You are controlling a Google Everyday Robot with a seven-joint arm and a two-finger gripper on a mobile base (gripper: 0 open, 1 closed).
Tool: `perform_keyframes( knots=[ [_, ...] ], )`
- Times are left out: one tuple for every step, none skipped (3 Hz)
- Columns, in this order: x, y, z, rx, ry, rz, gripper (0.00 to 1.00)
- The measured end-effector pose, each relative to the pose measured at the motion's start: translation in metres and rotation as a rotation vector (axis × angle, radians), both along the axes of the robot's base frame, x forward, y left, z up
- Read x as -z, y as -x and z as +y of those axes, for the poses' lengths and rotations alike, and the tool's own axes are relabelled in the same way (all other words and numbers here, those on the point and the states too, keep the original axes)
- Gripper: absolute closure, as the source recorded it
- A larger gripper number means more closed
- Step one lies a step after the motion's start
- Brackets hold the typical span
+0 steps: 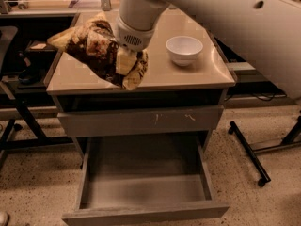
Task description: Pick brown chip bag from middle drawer and place on counter
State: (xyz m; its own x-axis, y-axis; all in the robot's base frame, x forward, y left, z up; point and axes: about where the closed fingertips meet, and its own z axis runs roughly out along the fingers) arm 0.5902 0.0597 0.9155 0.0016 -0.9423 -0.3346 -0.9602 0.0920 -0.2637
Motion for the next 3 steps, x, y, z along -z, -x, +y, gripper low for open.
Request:
perform_keyframes(
  knots=[
    [0.001, -0.038, 0.011, -0.011, -0.018, 0.018, 1.0],
    [0.014, -0.072, 0.024, -0.019, -0.024, 0.051, 1.0],
    [0.028, -0.101, 0.037, -0.02, -0.02, 0.089, 1.0]
  ],
)
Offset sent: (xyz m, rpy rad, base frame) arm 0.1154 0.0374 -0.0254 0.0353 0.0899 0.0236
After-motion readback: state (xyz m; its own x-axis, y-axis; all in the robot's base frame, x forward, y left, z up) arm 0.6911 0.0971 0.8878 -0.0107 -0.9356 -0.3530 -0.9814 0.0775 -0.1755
